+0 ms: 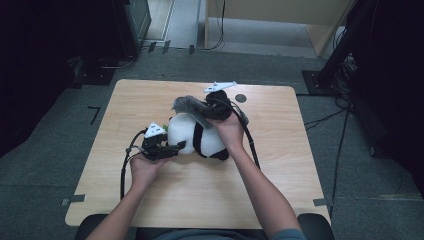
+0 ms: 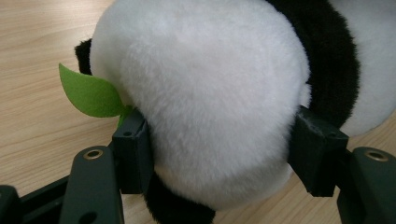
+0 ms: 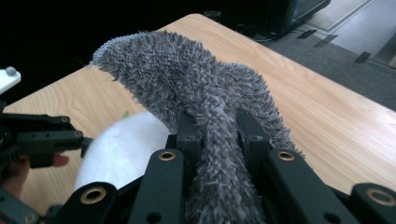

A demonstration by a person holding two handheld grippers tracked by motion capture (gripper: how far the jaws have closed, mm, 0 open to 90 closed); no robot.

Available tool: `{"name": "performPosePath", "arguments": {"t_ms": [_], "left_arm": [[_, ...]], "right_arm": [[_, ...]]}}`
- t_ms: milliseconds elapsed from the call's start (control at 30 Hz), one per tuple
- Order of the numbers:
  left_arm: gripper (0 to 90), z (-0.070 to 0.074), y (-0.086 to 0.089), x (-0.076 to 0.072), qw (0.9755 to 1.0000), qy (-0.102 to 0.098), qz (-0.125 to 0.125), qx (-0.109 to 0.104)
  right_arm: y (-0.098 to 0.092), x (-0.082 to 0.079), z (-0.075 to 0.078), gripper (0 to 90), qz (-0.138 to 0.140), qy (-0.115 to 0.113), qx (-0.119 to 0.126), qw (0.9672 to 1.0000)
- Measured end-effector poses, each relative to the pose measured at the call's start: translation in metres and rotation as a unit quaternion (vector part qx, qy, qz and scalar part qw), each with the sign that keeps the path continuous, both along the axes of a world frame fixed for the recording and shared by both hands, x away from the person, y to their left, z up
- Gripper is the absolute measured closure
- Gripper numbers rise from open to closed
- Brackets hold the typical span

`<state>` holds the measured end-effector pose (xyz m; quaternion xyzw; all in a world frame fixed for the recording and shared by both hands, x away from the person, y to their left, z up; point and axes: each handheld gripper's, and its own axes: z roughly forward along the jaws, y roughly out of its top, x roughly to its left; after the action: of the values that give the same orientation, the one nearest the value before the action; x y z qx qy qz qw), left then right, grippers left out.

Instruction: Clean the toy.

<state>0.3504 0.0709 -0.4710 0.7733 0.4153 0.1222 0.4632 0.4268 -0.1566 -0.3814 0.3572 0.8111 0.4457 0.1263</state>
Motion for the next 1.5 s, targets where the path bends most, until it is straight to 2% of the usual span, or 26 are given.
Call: {"name": "performPosePath", "arguments": {"t_ms": [233, 333, 400, 500, 600, 667, 767, 833, 900, 1000, 1167, 1333, 1500], "left_arm": [[32.8, 0.000, 0.000, 0.000, 1.0000, 0.000, 0.002, -0.001], [32.8, -0.002, 0.001, 0.001, 1.0000, 0.005, 0.003, -0.003], [32.9, -0.002, 0.001, 0.001, 1.0000, 0.006, 0.003, -0.004], [32.9, -0.002, 0.001, 0.001, 1.0000, 0.005, 0.004, -0.004], [32.9, -0.002, 0.001, 0.001, 1.0000, 0.005, 0.004, -0.004], [32.9, -0.003, 0.001, 0.001, 1.0000, 0.005, 0.005, -0.005], [32.9, -0.002, 0.001, 0.001, 1.0000, 0.005, 0.005, -0.004], [33.0, -0.003, 0.001, 0.001, 1.0000, 0.006, 0.006, -0.004], [33.2, -0.003, 0.001, 0.001, 1.0000, 0.007, 0.006, -0.003], [33.4, -0.003, 0.001, 0.001, 0.9999, 0.008, 0.007, -0.004], [34.1, -0.004, 0.001, 0.000, 0.9999, 0.007, 0.010, -0.005], [34.5, -0.005, 0.001, 0.000, 0.9999, 0.009, 0.011, -0.008], [34.6, -0.005, 0.001, 0.000, 0.9998, 0.011, 0.010, -0.010]], "right_arm": [[0.019, 0.006, -0.010, 74.8, 0.018, 0.009, 0.003, 0.9998], [0.026, 0.007, -0.016, 73.1, 0.027, 0.015, -0.007, 0.9995], [0.027, 0.008, -0.017, 69.3, 0.033, 0.020, -0.008, 0.9992], [0.027, 0.009, -0.017, 54.8, 0.042, 0.030, -0.012, 0.9986], [0.023, 0.009, -0.014, 53.5, 0.035, 0.023, -0.007, 0.9991], [0.021, 0.010, -0.014, 53.9, 0.044, 0.027, 0.007, 0.9986], [0.022, 0.011, -0.016, 56.0, 0.039, 0.029, -0.016, 0.9987], [0.023, 0.010, -0.016, 64.0, 0.033, 0.023, -0.024, 0.9989], [0.027, 0.009, -0.015, 71.4, 0.030, 0.022, -0.018, 0.9992], [0.029, 0.010, -0.015, 72.4, 0.034, 0.023, -0.026, 0.9988], [0.026, 0.013, -0.015, 73.7, 0.036, 0.043, -0.042, 0.9975], [0.009, 0.015, -0.013, 73.7, 0.029, 0.057, -0.066, 0.9958], [-0.009, 0.015, -0.012, 73.6, 0.021, 0.057, -0.065, 0.9960]]}}
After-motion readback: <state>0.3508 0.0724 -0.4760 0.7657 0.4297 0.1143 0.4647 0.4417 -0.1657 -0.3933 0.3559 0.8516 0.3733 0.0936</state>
